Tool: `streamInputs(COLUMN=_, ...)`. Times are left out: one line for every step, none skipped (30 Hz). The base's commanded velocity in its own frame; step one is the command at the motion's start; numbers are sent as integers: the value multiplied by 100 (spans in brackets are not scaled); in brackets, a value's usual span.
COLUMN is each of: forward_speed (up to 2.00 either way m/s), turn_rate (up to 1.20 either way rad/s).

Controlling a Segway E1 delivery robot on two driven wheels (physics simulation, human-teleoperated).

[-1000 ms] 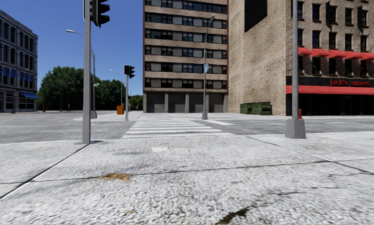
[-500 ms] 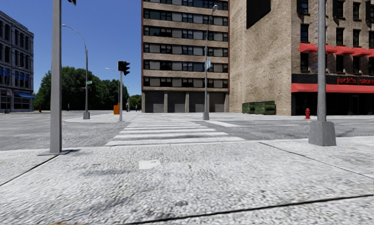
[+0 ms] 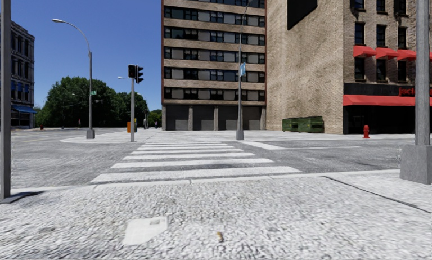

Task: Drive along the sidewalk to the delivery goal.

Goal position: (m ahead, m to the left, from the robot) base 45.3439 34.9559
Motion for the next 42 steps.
streamInputs(forward_speed=200, turn_rate=0)
streamInputs(forward_speed=200, turn_rate=0)
streamInputs(forward_speed=200, turn_rate=0)
streamInputs(forward_speed=200, turn_rate=0)
streamInputs(forward_speed=200, turn_rate=0)
streamInputs(forward_speed=200, turn_rate=0)
streamInputs(forward_speed=200, turn_rate=0)
streamInputs(forward_speed=200, turn_rate=0)
streamInputs(forward_speed=200, turn_rate=0)
streamInputs(forward_speed=200, turn_rate=0)
streamInputs(forward_speed=200, turn_rate=0)
streamInputs(forward_speed=200, turn_rate=0)
streamInputs(forward_speed=200, turn_rate=0)
streamInputs(forward_speed=200, turn_rate=0)
streamInputs(forward_speed=200, turn_rate=3)
streamInputs(forward_speed=200, turn_rate=7)
streamInputs(forward_speed=200, turn_rate=12)
streamInputs(forward_speed=200, turn_rate=19)
streamInputs(forward_speed=200, turn_rate=19)
streamInputs(forward_speed=200, turn_rate=25)
streamInputs(forward_speed=200, turn_rate=31)
streamInputs(forward_speed=200, turn_rate=41)
streamInputs(forward_speed=200, turn_rate=41)
streamInputs(forward_speed=200, turn_rate=45)
streamInputs(forward_speed=200, turn_rate=46)
streamInputs(forward_speed=200, turn_rate=46)
streamInputs(forward_speed=200, turn_rate=46)
streamInputs(forward_speed=200, turn_rate=46)
streamInputs(forward_speed=200, turn_rate=38)
streamInputs(forward_speed=200, turn_rate=23)
streamInputs(forward_speed=200, turn_rate=5)
streamInputs(forward_speed=200, turn_rate=5)
streamInputs(forward_speed=200, turn_rate=1)
streamInputs(forward_speed=200, turn_rate=0)
streamInputs(forward_speed=200, turn_rate=0)
streamInputs(forward_speed=200, turn_rate=0)
streamInputs(forward_speed=200, turn_rate=0)
streamInputs(forward_speed=200, turn_rate=0)
streamInputs(forward_speed=200, turn_rate=0)
streamInputs(forward_speed=200, turn_rate=0)
streamInputs(forward_speed=200, turn_rate=0)
streamInputs(forward_speed=200, turn_rate=0)
